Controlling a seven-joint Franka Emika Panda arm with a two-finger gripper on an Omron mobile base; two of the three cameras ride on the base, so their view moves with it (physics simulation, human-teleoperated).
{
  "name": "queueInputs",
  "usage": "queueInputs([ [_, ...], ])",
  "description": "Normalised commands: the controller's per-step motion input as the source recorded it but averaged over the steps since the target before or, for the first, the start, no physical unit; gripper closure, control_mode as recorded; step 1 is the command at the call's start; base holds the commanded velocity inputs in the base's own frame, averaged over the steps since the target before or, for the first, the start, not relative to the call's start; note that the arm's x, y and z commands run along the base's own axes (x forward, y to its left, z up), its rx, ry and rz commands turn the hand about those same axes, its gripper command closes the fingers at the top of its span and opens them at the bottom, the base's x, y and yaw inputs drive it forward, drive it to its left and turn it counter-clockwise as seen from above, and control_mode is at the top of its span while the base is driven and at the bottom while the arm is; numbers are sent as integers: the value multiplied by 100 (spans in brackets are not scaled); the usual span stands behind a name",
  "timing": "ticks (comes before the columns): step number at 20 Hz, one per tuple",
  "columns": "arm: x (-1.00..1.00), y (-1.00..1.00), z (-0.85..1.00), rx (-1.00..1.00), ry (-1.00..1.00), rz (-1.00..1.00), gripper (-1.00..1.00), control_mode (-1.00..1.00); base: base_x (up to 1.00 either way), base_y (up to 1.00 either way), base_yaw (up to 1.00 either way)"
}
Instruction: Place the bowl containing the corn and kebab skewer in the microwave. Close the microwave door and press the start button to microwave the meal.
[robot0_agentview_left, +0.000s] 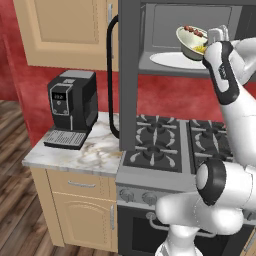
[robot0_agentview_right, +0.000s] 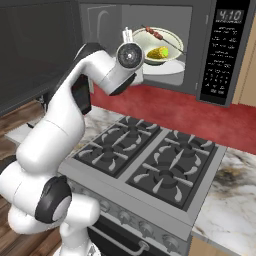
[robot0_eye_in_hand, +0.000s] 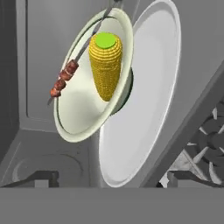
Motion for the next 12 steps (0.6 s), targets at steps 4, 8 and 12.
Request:
queueInputs([
  [4,-69,30,40,-27,0,2,-100,-100,0,0,0],
  [8,-88,28,49,-37,0,11,-100,-100,0,0,0],
  [12,-100,21,37,-53,1,22,-100,-100,0,0,0],
])
